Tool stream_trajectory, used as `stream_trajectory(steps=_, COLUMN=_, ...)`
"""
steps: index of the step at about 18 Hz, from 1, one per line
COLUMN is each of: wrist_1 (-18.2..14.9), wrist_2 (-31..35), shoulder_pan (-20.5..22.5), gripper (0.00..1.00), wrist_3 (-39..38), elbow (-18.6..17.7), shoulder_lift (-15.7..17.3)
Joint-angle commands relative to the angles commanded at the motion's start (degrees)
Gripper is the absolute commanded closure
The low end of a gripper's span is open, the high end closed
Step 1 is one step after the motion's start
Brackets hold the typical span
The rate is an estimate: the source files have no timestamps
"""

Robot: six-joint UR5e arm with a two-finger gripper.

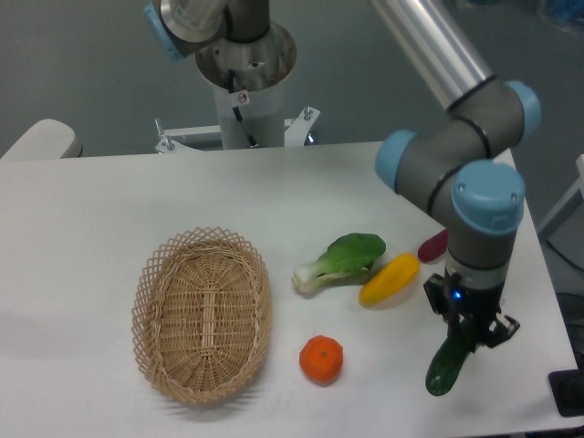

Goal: Place the cucumber on the table
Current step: 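Lower the cucumber onto the table and open the gripper, then lift the open gripper up off the cucumber toward the yellow pepper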

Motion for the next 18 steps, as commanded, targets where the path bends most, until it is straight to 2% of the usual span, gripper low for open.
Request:
stream_trajectory(steps=4, wrist_1=0.18, wrist_2=0.08, shoulder_pan=-0.17, gripper=0.66, wrist_3=0.18, elbow=-0.7, shoulder_lift=-2.82)
stream_trajectory(steps=10, wrist_1=0.35, wrist_2=0.17, shoulder_pan=-0.26, gripper=0.65, wrist_3=0.53, elbow=-2.72, shoulder_lift=-2.82)
stream_trajectory(steps=11, wrist_1=0.35, wrist_2=0.17, shoulder_pan=-0.26, gripper=0.63, wrist_3=0.45, elbow=-2.81, shoulder_lift=-2.82)
stream_trajectory(steps=12, wrist_1=0.35, wrist_2=0.17, shoulder_pan=-0.26, gripper=0.57, wrist_3=0.27, elbow=-2.82, shoulder_lift=-2.73)
stream_trajectory(steps=13, wrist_1=0.35, wrist_2=0.17, shoulder_pan=-0.26, gripper=0.45, wrist_3=0.44, elbow=-2.73, shoulder_lift=-2.73)
stream_trajectory(steps=14, wrist_1=0.44, wrist_2=0.17, shoulder_pan=-0.26, gripper=0.19, wrist_3=0.36, elbow=-2.64, shoulder_lift=-2.73)
stream_trajectory(steps=15, wrist_1=0.44, wrist_2=0.17, shoulder_pan=-0.26, gripper=0.05, wrist_3=0.18, elbow=-2.38, shoulder_lift=-2.73)
stream_trajectory(steps=16, wrist_1=0.35, wrist_2=0.17, shoulder_pan=-0.26, gripper=0.01, wrist_3=-0.25, elbow=-2.29, shoulder_lift=-2.56)
stream_trajectory(steps=18, wrist_1=0.27, wrist_2=0.52, shoulder_pan=-0.44, gripper=0.0, wrist_3=-0.26, elbow=-2.55, shoulder_lift=-1.77)
